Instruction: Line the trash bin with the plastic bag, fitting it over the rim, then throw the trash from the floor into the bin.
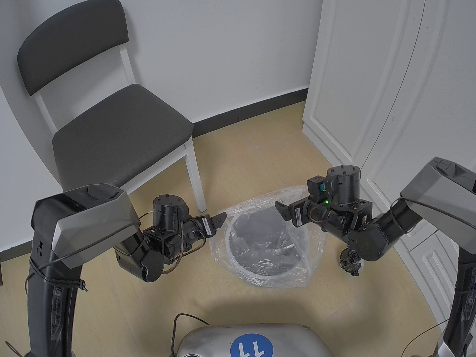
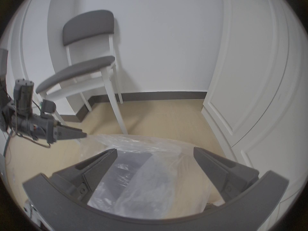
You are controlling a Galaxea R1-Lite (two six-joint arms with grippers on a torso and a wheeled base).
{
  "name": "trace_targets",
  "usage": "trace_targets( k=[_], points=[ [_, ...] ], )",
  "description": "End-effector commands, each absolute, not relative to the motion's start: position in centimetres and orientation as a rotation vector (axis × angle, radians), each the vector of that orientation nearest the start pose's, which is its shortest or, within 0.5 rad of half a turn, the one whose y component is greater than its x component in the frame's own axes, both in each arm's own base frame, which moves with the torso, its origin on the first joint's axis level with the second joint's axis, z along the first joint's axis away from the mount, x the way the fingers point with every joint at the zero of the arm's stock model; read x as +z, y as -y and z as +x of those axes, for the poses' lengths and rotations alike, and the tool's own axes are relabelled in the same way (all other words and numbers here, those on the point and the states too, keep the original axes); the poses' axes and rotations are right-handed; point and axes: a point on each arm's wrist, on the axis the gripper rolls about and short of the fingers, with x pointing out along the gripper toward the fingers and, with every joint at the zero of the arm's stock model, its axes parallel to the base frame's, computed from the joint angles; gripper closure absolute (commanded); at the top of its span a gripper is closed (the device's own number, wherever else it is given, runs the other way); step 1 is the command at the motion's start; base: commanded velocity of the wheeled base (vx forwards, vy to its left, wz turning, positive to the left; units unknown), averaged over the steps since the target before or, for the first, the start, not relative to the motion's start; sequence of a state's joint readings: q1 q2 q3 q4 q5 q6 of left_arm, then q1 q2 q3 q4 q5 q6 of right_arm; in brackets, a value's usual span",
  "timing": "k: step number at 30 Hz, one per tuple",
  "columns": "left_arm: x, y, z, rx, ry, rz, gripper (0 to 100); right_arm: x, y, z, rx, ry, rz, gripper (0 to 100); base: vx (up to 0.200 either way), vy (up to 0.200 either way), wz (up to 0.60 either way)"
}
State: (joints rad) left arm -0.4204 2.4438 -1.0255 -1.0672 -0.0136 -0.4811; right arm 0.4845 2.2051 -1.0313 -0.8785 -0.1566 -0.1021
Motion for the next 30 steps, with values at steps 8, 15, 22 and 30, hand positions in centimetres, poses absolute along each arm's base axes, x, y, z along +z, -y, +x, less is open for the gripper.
trace_targets(
  k=[8, 15, 22, 30],
  points=[
    [-0.8, 17.9, 38.4, -0.350, -0.444, -0.390, 0, 4.6, -20.6, 29.7, 0.262, -0.371, 0.074, 0, 0.000, 0.000, 0.00],
    [-1.4, 17.6, 38.6, -0.345, -0.447, -0.354, 0, 2.9, -18.6, 29.9, 0.208, -0.437, 0.067, 0, 0.000, 0.000, 0.00],
    [-2.1, 17.4, 39.0, -0.339, -0.452, -0.342, 0, 0.8, -14.9, 29.7, 0.108, -0.528, 0.029, 0, 0.000, 0.000, 0.00],
    [-2.2, 17.5, 39.1, -0.339, -0.452, -0.342, 0, -0.6, -11.9, 31.3, 0.040, -0.565, -0.007, 0, 0.000, 0.000, 0.00]
  ],
)
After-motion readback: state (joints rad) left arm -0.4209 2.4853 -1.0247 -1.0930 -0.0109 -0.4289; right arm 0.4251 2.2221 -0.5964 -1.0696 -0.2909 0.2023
